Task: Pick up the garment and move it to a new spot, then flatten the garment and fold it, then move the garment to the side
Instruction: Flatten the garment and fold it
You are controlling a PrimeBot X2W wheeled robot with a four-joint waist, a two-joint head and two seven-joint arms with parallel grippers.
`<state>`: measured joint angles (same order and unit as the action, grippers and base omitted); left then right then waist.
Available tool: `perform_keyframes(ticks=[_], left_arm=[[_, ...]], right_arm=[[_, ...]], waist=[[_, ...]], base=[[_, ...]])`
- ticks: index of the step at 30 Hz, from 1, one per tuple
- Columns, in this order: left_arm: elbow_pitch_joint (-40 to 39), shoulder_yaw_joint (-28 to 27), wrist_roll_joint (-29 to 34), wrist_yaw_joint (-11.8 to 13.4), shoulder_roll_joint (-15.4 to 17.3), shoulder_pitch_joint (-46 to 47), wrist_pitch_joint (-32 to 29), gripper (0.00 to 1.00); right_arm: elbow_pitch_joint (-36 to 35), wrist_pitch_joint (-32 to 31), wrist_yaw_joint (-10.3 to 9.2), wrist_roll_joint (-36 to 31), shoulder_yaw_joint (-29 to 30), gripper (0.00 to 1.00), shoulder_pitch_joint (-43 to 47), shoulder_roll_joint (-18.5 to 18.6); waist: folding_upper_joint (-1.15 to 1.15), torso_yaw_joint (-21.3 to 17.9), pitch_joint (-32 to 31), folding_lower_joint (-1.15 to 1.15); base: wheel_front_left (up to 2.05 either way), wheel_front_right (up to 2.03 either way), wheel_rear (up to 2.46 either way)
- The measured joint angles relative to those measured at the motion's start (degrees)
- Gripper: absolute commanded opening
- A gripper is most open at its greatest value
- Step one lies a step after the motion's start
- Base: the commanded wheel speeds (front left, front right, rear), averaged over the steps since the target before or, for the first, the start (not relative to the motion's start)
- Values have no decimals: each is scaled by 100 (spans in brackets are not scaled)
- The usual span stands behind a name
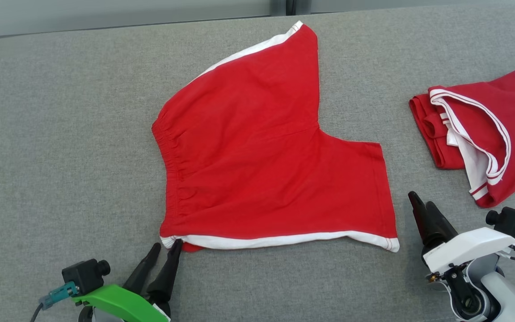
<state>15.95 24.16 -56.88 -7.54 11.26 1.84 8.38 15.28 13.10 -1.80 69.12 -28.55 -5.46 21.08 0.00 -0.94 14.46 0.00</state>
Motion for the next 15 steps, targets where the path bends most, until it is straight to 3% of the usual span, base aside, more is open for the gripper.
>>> perform_keyframes(ticks=[9,15], left_arm=[[-26,461,-301,-1,71,63,-136,100],[5,380,-335,-1,337,-35,23,100]], right_arm=[[80,7,29,-127,-58,100,3,-25],[36,58,33,-1012,-151,100,-25,298]], waist=[[0,31,-126,0],[0,-10,-246,0]], base=[[0,0,0],[0,0,0]])
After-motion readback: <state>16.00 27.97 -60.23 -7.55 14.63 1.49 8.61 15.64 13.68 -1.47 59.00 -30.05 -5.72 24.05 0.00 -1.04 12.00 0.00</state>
